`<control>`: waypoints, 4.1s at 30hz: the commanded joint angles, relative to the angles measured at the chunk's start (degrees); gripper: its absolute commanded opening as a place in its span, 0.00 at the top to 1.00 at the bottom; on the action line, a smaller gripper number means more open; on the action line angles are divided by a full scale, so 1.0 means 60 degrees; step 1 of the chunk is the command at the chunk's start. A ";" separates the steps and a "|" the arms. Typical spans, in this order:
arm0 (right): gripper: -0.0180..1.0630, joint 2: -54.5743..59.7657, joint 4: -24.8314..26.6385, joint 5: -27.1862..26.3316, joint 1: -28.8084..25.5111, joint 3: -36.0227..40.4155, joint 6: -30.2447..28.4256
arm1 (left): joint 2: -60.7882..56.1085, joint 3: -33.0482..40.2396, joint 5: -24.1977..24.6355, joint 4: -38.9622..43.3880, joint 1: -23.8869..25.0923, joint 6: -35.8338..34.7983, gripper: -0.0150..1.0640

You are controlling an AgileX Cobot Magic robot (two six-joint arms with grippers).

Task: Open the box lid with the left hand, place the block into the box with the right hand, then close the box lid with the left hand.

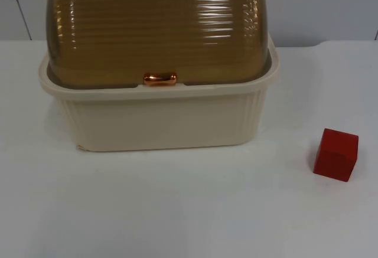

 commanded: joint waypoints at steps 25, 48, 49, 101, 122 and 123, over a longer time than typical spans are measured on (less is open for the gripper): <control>0.03 0.5116 -0.0785 -0.3394 -0.0059 -0.3843 0.0511 | 0.5373 -0.3001 -0.4164 0.0861 -0.0041 -0.1225 0.01; 0.03 0.6270 -0.0785 -0.4727 -0.0059 -0.3843 0.0434 | 0.8464 -0.3001 -0.5478 0.0872 -0.0783 0.0680 0.01; 0.03 0.6270 -0.0785 -0.4727 -0.0059 -0.3843 0.0434 | 0.8583 -0.3001 -0.5478 0.0872 -0.1096 0.1103 0.01; 0.03 0.6270 -0.0786 -0.4751 -0.0059 -0.3843 0.0080 | 1.5024 -0.1114 -0.4757 1.5597 -0.9019 -0.8329 0.11; 0.03 0.6270 -0.0786 -0.4691 -0.0059 -0.3843 0.0080 | 1.5845 -0.1299 -0.4758 1.5597 -0.8908 -0.8514 0.99; 0.03 0.6270 -0.0786 -0.4691 -0.0059 -0.3843 0.0080 | 1.5863 -0.1299 -0.4799 1.5597 -0.8790 -0.8584 0.99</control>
